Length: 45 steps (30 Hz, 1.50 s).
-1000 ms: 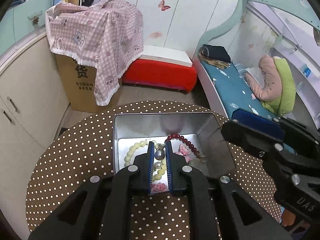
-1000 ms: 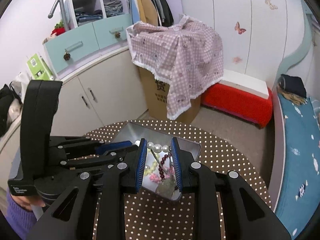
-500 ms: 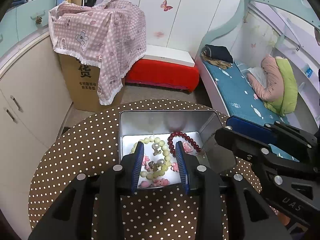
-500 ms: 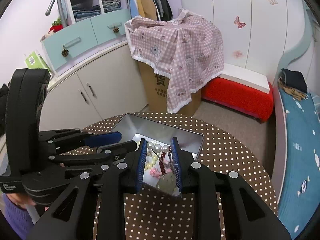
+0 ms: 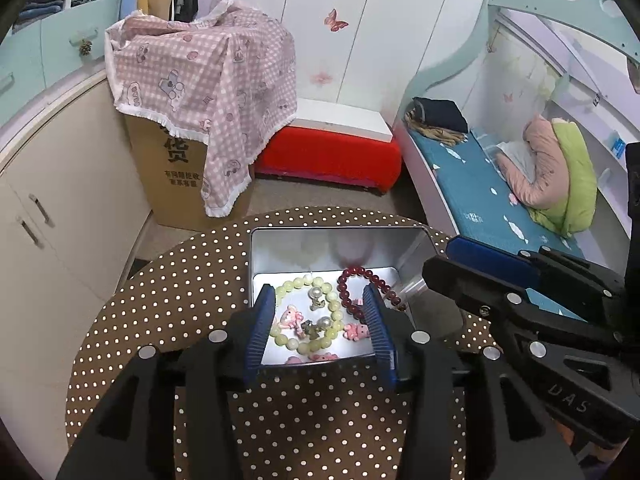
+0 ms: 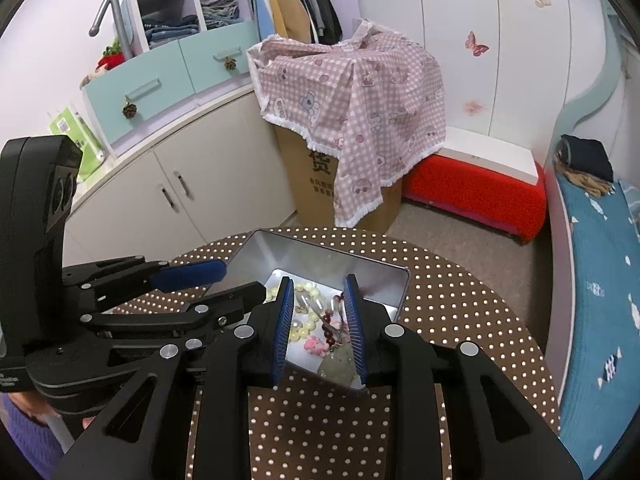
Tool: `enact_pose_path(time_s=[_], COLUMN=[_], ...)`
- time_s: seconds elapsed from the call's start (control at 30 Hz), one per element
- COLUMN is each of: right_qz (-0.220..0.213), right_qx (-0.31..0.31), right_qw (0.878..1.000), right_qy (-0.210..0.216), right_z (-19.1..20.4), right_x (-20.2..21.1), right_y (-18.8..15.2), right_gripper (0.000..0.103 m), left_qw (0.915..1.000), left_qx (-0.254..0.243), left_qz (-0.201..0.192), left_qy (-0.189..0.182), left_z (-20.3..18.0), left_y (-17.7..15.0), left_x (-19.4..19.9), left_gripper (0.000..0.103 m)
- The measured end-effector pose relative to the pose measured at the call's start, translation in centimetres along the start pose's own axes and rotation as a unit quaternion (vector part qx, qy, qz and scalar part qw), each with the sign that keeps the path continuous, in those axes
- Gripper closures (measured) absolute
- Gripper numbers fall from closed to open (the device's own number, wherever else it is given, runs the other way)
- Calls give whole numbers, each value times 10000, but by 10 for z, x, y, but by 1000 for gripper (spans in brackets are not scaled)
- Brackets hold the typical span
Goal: Organize jewelry
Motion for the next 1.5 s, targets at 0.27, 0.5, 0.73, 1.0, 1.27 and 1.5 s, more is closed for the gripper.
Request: enact_pose_path(time_s=[0.27, 0.5, 0.73, 1.0, 1.27, 1.5], right_qz=[-224, -534, -984, -1484, -1954, -2322], right_qx=[-8, 74, 222, 556, 734, 795], right_qw=[9997, 9984, 9942, 9840, 9721, 9623], right_qy=[-63, -180, -369, -809, -1066, -1172], right_z=[3, 12, 35, 62, 86, 103], right_x=[26, 70, 138, 218, 288, 331], right_y=[10, 23, 31, 26, 22, 17], right_gripper=[63, 52, 39, 32, 30, 26], left_qw=[9998, 9977, 9889, 9736, 9593, 9436], left_qx=[23, 52, -355, -611, -661, -716], left_qz=[-179, -653, -1334, -2045, -2583, -3062], left_qy=[45, 198, 556, 812, 927, 1034], left_z=[-3, -7, -25, -47, -69, -81], left_y=[7, 17, 25, 20, 10, 6], left_x=[21, 63, 133, 212, 273, 313], left_gripper=[55, 34, 20, 17, 16, 16])
Point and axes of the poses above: each gripper's, at about its wrist camera, not at the fingertips, and x roughly against the way its jaws point, z to its left, y to its top, the point moved 7 cm from there along -x, roughly the way its jaws point, and after that the axes turned 15 degrees about -z, right-handed, at the moved point
